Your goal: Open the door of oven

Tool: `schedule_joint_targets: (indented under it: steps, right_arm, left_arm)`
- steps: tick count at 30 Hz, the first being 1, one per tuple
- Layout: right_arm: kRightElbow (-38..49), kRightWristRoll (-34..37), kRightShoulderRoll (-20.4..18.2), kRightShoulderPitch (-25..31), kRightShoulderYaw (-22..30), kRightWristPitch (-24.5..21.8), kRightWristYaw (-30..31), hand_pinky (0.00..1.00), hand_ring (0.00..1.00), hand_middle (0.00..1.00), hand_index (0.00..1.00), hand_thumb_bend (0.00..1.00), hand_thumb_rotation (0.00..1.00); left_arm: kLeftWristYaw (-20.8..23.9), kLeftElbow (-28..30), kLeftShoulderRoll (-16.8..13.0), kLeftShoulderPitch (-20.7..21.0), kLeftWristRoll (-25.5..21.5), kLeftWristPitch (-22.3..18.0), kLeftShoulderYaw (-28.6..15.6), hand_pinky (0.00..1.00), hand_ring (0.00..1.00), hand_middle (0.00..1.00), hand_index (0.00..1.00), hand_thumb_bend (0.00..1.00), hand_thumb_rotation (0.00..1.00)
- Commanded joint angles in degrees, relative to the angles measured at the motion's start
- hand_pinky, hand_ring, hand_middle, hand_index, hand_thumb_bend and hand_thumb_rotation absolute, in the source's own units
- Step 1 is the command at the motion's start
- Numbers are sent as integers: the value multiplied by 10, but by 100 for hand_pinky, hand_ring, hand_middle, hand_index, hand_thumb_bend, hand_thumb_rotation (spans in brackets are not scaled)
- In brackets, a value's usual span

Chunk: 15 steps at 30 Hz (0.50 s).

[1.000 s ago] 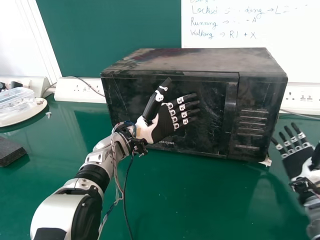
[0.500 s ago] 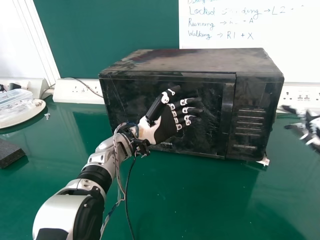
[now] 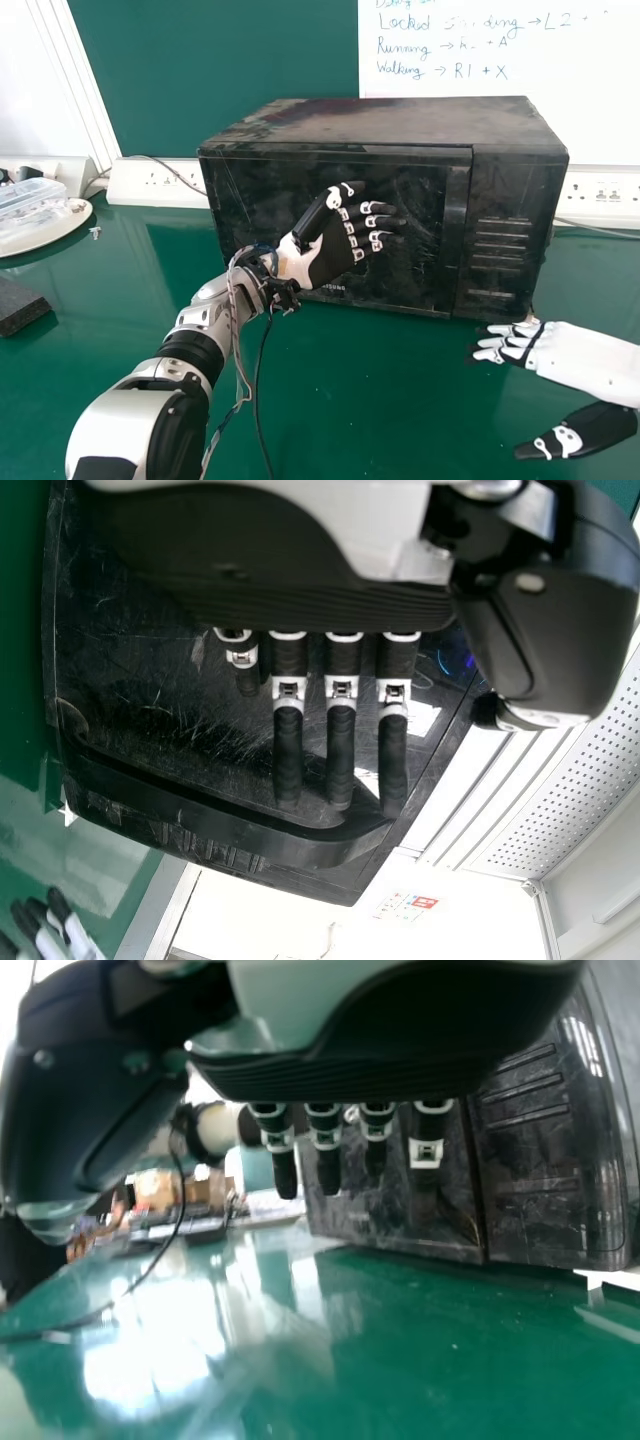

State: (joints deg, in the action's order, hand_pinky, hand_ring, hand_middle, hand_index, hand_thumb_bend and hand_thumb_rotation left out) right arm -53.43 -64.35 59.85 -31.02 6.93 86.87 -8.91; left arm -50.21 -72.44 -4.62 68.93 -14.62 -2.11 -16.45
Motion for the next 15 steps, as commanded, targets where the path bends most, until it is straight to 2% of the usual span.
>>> schedule_joint_targets:
  steps: [1, 2, 4, 6, 8, 9, 13, 14, 15]
  right_arm:
    - [49, -216, 74, -33, -182, -117, -372, 45, 54, 61, 73, 51, 14]
    - [47, -234, 78, -39, -205, -129, -406, 44, 54, 60, 72, 46, 20]
    - [38, -261, 84, -51, -241, -143, -459, 45, 54, 60, 73, 48, 18]
    - [28, -290, 90, -65, -280, -158, -510, 46, 56, 61, 71, 47, 21]
    - [21, -329, 95, -81, -328, -187, -584, 47, 57, 62, 67, 53, 17]
    - [14, -343, 96, -88, -348, -195, -616, 47, 58, 63, 70, 55, 16]
    - [-9, -405, 97, -116, -433, -250, -747, 47, 58, 64, 68, 54, 13]
    - [-17, -415, 96, -123, -451, -258, -772, 48, 58, 64, 68, 52, 13]
    - [-29, -412, 95, -128, -461, -245, -775, 49, 59, 64, 68, 52, 14]
  left_arm:
    - [-6, -3, -1, 10, -1, 6, -1, 71, 91, 98, 95, 100, 82]
    - [-7, -2, -1, 10, -1, 7, -2, 70, 91, 97, 95, 100, 82]
    - [-9, -1, 0, 10, -1, 5, -1, 70, 91, 98, 94, 100, 83]
    - [-10, 0, 0, 10, -2, 3, -1, 70, 91, 98, 94, 100, 83]
    - [-10, 1, -1, 10, -2, 3, -1, 70, 91, 98, 95, 100, 83]
    - [-9, 1, -1, 11, -2, 4, -1, 70, 91, 98, 95, 100, 83]
    - [-8, 0, -1, 10, -2, 7, -1, 70, 91, 98, 95, 100, 83]
    - [-7, 0, 0, 10, -1, 7, -1, 69, 91, 98, 95, 100, 83]
    - [-6, 0, 0, 10, -1, 7, -1, 70, 91, 98, 95, 100, 83]
